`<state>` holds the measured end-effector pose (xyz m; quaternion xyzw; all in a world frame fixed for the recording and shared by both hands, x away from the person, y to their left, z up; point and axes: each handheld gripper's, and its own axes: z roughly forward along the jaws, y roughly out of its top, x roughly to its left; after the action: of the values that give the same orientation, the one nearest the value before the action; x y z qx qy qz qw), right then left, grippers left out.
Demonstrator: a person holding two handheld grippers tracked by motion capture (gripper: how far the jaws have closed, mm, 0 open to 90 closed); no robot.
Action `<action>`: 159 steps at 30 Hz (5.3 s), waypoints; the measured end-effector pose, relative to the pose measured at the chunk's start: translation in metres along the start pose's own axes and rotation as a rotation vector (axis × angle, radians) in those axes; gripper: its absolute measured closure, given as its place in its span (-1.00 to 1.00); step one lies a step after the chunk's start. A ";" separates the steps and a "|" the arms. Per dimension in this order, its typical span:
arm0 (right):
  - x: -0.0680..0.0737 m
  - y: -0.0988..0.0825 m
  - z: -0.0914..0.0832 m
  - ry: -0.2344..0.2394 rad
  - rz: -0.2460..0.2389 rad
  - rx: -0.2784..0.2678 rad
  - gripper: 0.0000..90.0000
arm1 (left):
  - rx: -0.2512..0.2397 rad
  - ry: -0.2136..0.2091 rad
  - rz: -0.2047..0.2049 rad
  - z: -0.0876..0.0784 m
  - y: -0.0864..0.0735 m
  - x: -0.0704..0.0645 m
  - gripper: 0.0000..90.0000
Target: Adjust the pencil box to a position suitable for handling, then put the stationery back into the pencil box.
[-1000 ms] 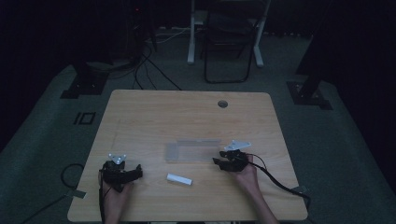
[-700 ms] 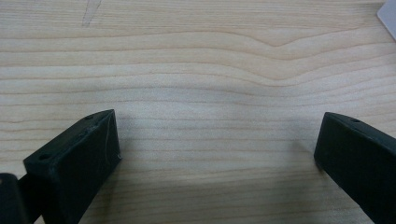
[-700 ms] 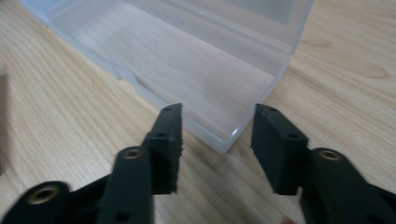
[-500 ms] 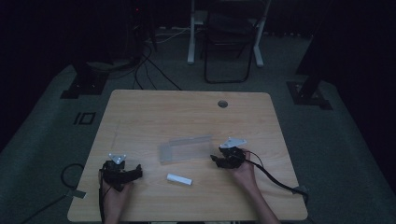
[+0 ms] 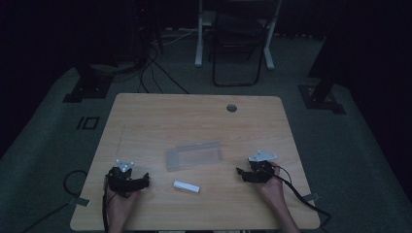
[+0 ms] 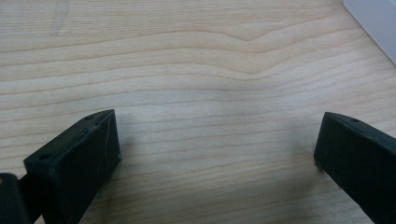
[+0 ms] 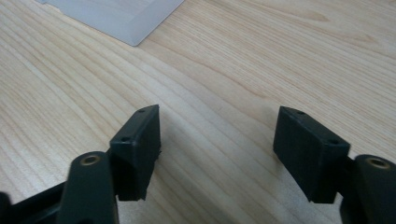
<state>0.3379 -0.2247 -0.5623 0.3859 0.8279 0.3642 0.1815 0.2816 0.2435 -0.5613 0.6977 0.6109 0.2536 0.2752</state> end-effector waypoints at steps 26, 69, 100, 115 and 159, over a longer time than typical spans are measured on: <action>-0.007 -0.002 0.002 0.022 0.012 -0.012 -0.41 | -0.078 -0.179 0.091 -0.030 0.002 -0.004 -0.07; -0.008 -0.001 0.003 0.022 0.011 -0.013 -0.41 | -0.216 -0.355 0.289 -0.067 0.022 -0.046 -0.18; -0.008 -0.001 0.003 0.022 0.010 -0.013 -0.41 | -0.233 -0.448 0.383 -0.065 0.028 -0.079 -0.19; -0.008 -0.001 0.003 0.022 0.011 -0.013 -0.41 | -0.219 -0.477 0.422 -0.060 0.026 -0.090 -0.21; -0.008 -0.001 0.003 0.022 0.011 -0.013 -0.41 | -0.149 -0.532 0.517 -0.038 0.018 -0.112 -0.25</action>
<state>0.3436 -0.2300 -0.5650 0.3852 0.8254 0.3749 0.1729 0.2542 0.1339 -0.5230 0.8483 0.3016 0.1687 0.4011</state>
